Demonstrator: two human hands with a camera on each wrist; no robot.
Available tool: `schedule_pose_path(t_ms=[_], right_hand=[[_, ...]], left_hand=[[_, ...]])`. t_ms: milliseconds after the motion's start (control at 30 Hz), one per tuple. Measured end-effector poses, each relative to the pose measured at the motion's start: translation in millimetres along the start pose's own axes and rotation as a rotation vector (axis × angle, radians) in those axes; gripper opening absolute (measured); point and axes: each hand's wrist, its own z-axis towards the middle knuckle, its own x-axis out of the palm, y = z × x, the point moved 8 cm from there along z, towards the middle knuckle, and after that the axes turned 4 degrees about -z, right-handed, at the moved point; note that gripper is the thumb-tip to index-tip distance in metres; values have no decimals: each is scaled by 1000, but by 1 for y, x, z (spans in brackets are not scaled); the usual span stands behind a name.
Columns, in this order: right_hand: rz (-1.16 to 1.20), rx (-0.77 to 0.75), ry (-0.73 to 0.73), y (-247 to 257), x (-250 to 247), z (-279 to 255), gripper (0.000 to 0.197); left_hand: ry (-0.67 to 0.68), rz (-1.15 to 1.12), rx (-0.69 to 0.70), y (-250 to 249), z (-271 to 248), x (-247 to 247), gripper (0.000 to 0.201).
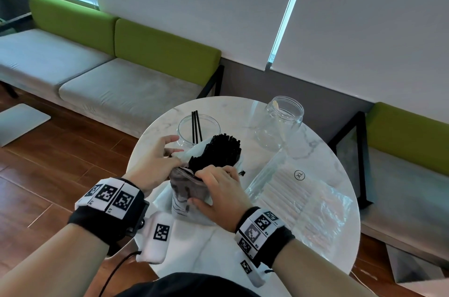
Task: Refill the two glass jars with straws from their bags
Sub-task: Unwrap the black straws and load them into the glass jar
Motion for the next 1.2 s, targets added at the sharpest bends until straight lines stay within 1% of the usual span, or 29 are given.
schedule_pose_path(t_ms=[67, 133, 200, 300, 400, 467, 500, 533, 600, 733, 800, 833, 900, 933, 1000, 1067, 1133, 1200], right_hand=[[-12, 17, 14, -3, 3, 2, 36], [-26, 45, 0, -4, 5, 4, 29], [-75, 53, -19, -4, 7, 5, 25], [-139, 9, -28, 3, 8, 7, 28], [-95, -6, -111, 5, -6, 6, 34], [-140, 38, -165, -6, -15, 1, 26], [-171, 64, -180, -13, -16, -2, 21], [-186, 94, -180, -21, -16, -5, 19], [-164, 119, -153, -29, -14, -6, 22], [-151, 108, -124, -32, -13, 3, 21], [-154, 93, -87, -30, -10, 2, 18], [-155, 89, -57, -28, -7, -1, 20], [-149, 103, 17, -26, 0, -8, 27], [-141, 118, 44, -27, 4, -11, 28], [-95, 155, 58, -27, 9, -14, 26], [14, 236, 34, -30, 11, -13, 26], [127, 376, -26, -39, 9, -12, 28], [174, 531, -73, -49, 6, -12, 22]], left_hand=[[16, 57, -41, 3, -3, 1, 46], [84, 131, -136, 8, -13, 7, 33], [123, 115, -205, 11, -22, 10, 26], [66, 57, -182, 8, -21, 9, 25], [-2, 18, -160, 8, -15, 4, 20], [-16, -17, -167, 11, -11, 2, 19], [-17, -30, -172, 13, -11, 1, 18], [-16, -41, -173, 13, -10, 1, 17], [-12, -55, -162, 13, -7, 2, 16], [4, -56, -115, 5, 2, 4, 15], [3, -56, -117, 3, 7, -1, 13], [13, -57, -123, 3, 9, -4, 12], [76, -54, -134, 3, 11, -7, 13], [125, -44, -136, 3, 12, -7, 15], [222, -9, -128, 3, 14, -5, 20], [286, 33, -98, 0, 16, -3, 25], [329, 73, -63, -1, 19, -1, 30], [367, 115, -39, -2, 21, 0, 36]])
